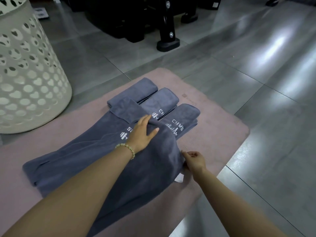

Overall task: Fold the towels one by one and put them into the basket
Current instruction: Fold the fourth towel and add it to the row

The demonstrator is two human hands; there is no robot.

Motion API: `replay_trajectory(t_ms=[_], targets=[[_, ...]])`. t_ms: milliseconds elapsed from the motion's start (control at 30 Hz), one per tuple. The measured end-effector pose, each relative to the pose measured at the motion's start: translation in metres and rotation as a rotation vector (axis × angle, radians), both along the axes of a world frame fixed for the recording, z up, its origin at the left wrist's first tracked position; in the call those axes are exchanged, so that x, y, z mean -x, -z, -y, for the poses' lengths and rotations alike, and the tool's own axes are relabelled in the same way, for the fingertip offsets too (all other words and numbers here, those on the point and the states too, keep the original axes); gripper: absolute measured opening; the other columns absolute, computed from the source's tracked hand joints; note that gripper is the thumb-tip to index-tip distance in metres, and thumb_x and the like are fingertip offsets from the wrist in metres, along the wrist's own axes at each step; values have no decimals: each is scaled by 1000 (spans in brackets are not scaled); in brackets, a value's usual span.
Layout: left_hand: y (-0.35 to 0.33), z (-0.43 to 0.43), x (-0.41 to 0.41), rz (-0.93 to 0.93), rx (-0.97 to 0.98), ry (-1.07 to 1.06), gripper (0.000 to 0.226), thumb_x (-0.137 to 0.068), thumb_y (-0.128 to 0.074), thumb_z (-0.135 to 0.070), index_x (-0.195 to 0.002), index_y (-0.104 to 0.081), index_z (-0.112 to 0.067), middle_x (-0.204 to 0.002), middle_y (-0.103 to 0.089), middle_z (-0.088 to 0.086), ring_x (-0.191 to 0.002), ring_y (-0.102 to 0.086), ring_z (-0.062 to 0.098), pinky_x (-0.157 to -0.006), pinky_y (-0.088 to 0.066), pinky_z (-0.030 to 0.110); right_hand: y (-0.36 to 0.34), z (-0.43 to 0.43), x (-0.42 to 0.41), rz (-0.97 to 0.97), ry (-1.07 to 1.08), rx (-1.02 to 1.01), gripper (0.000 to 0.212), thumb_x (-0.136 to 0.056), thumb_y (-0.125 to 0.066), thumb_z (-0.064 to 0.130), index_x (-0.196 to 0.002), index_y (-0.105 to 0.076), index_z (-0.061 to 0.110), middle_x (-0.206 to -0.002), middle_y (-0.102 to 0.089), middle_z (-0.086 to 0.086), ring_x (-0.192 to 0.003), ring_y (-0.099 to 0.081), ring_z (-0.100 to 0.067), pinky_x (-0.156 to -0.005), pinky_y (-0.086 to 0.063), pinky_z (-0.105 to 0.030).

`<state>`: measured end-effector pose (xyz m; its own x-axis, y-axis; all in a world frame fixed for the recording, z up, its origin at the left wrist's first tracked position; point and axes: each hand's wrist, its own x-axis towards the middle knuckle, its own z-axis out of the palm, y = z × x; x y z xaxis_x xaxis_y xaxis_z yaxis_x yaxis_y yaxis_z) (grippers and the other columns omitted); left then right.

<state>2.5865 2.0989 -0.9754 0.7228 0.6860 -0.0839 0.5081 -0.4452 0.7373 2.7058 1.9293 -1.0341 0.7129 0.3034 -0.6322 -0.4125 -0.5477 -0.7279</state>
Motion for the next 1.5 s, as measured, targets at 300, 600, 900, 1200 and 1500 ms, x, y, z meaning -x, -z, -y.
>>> replay_trajectory(t_ms=[300,600,900,1200,1500], targets=[[28,-36,48,-245,57,-279,72,-95,-34,-53,-151,-13,-13,-157,-16,9,-144,-14,30,-117,-14,42,-27,-22,14,-419,-89,-198,67,-64,-78,56,-111,-64,10,-108,-70,-7,-97,-67,-24,-79,-55,-32],[47,-94,127,-500,13,-438,80,-91,-27,-65,-151,-5,-18,-159,-4,9,-146,-6,28,-119,-6,43,-81,-67,63,133,-354,-519,21,-82,-72,28,-99,-71,15,-107,-70,-2,-99,-66,-10,-89,-52,-25],[49,-109,186,-516,-8,-350,64,-86,-46,-65,-128,-47,-17,-127,-55,13,-122,-45,33,-103,-34,38,-49,-93,116,-61,-354,-431,25,-86,-68,30,-95,-72,7,-97,-74,-5,-92,-68,-12,-80,-55,-20],[-2,-32,178,-11,640,-303,39,-85,-51,-60,-96,-65,-25,-91,-71,-9,-83,-66,4,-69,-51,11,-55,-99,158,-249,-270,-373,79,-57,-81,60,-103,-64,-2,-101,-72,-12,-94,-69,-21,-84,-56,-29],[-110,24,262,390,901,-513,46,-80,-64,-39,-107,-66,-2,-97,-72,17,-86,-70,23,-68,-56,25,-163,-82,212,-420,-411,-530,41,-84,-62,46,-96,-68,7,-83,-71,-10,-77,-69,-18,-67,-56,-25]])
